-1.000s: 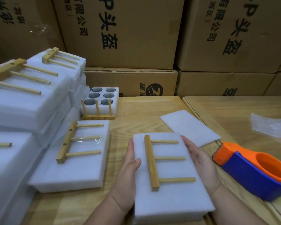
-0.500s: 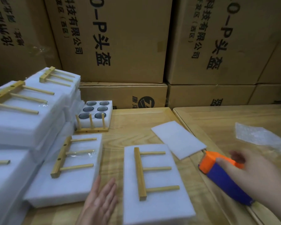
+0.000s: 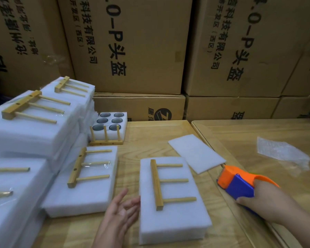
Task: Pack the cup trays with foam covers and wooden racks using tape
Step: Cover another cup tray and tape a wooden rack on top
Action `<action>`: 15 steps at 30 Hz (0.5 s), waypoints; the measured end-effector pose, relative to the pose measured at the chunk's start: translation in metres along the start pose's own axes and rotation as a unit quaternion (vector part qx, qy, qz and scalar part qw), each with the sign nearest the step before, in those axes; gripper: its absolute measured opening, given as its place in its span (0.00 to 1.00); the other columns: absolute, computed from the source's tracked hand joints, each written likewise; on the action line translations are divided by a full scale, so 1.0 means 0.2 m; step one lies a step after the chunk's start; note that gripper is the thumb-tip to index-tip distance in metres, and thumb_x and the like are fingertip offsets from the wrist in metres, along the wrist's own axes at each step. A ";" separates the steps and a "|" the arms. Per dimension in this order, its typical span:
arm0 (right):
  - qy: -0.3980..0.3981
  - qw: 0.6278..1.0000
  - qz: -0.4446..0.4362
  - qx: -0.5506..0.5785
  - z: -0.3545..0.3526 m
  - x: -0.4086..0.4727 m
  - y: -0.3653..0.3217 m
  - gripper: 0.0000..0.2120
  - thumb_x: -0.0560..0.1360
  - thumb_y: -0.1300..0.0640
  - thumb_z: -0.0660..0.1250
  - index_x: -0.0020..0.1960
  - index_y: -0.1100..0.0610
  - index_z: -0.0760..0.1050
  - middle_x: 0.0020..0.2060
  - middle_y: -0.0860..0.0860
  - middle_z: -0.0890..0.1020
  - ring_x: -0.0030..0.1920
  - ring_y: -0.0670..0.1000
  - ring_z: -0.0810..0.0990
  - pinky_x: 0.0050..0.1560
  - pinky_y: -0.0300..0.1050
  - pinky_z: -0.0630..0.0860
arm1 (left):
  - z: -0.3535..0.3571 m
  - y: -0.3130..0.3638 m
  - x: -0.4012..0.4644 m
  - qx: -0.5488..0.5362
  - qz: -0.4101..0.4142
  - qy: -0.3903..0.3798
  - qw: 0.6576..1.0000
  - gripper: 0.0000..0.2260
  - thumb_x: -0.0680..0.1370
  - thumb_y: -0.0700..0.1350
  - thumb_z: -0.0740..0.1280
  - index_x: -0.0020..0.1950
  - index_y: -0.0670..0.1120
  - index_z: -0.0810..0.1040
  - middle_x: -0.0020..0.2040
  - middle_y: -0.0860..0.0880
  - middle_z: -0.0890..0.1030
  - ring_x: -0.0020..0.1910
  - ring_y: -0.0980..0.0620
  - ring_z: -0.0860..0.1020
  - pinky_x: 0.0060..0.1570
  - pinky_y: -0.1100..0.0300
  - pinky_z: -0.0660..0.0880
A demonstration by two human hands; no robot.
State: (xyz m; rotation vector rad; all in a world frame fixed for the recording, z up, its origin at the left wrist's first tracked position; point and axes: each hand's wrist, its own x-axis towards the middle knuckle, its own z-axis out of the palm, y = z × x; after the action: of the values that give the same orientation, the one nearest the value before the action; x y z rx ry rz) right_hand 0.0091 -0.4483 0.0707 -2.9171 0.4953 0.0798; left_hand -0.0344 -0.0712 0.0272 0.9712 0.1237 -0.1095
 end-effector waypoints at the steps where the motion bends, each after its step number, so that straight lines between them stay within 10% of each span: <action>1: 0.007 1.000 0.003 0.002 0.00 0.00 0.00 0.21 0.65 0.37 0.76 0.42 0.53 0.75 0.36 0.49 0.81 0.38 0.47 0.80 0.43 0.47 0.79 | 0.00 0.00 0.01 0.014 -0.006 0.007 1.000 0.30 0.65 0.32 0.64 0.68 0.42 0.69 0.43 0.41 0.86 0.38 0.48 0.86 0.39 0.62 0.81; 8: 0.120 0.972 -0.123 0.161 -0.04 -0.18 -0.07 0.15 0.65 0.44 0.80 0.41 0.45 0.76 0.32 0.43 0.81 0.34 0.43 0.80 0.31 0.43 0.72 | -0.02 0.08 -0.06 0.169 0.034 -0.038 0.984 0.20 0.68 0.42 0.66 0.60 0.42 0.82 0.59 0.46 0.85 0.67 0.50 0.78 0.74 0.43 0.64; 15: 0.153 0.927 -0.295 0.172 -0.19 -0.38 -0.31 0.22 0.64 0.32 0.73 0.42 0.50 0.79 0.37 0.42 0.81 0.49 0.47 0.77 0.46 0.52 0.77 | 0.22 0.35 -0.16 0.347 0.263 -0.113 0.893 0.19 0.69 0.57 0.70 0.60 0.61 0.82 0.66 0.56 0.80 0.68 0.55 0.76 0.63 0.59 0.74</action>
State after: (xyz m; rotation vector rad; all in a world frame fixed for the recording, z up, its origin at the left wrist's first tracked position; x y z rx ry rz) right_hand -0.0413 -0.3731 0.1252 -2.5997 -0.3192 -0.4965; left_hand -0.0524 -0.0671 0.1127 1.6657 -0.4274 0.2535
